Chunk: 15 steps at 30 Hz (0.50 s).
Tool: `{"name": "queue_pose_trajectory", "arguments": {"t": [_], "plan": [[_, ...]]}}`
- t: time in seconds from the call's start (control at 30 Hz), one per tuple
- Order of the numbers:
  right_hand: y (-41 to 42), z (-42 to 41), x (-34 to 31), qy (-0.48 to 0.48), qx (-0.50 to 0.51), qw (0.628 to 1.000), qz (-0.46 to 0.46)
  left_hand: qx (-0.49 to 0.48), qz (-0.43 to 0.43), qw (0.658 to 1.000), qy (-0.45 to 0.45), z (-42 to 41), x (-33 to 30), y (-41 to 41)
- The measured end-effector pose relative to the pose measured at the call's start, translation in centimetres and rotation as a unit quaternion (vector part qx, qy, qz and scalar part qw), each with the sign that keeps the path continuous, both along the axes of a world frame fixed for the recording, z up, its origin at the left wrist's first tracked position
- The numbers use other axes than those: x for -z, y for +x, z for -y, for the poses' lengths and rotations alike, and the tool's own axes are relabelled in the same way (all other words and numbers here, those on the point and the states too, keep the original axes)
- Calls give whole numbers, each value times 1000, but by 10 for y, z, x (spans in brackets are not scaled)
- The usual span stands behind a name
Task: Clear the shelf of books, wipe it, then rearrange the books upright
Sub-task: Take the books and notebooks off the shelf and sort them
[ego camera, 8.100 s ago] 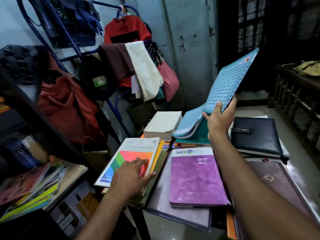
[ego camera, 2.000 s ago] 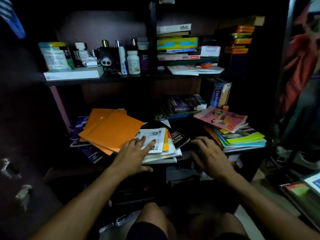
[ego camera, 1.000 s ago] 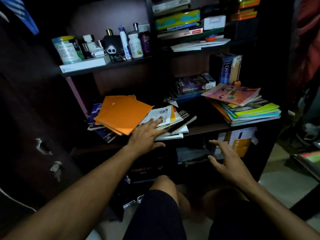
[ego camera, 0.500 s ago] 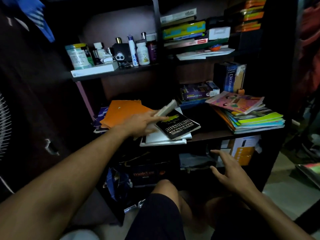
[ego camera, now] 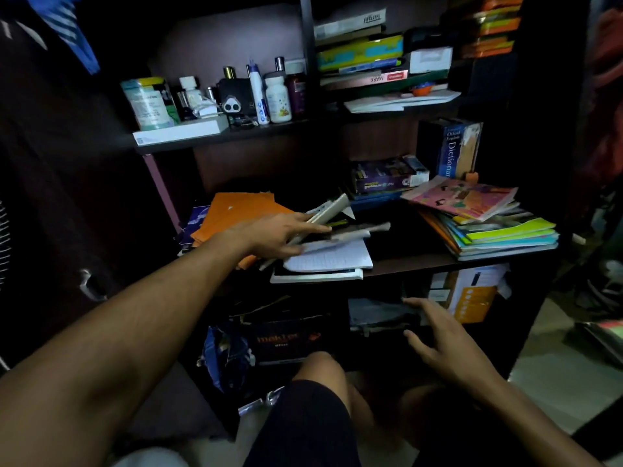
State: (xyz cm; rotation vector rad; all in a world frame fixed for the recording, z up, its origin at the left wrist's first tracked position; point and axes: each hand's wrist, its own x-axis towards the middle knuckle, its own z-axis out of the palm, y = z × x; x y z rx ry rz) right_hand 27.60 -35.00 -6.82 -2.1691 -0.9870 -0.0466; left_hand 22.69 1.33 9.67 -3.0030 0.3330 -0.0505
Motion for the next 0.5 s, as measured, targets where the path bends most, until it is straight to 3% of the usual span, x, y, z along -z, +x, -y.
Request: {"name": "queue_pose_trajectory", "arguments": {"t": [0.17, 0.33, 0.43, 0.5], "plan": [[-6, -20, -15, 22, -30, 999, 37, -94, 123, 983, -98, -19, -17, 3], [-4, -112, -35, -19, -106, 966, 234, -155, 106, 971, -149, -38, -39, 12], [10, -149, -35, -112, -99, 956, 251, -149, 104, 971, -152, -38, -36, 15], [20, -148, -32, -115, -92, 948, 282, -133, 98, 974, -157, -35, -31, 14]]}}
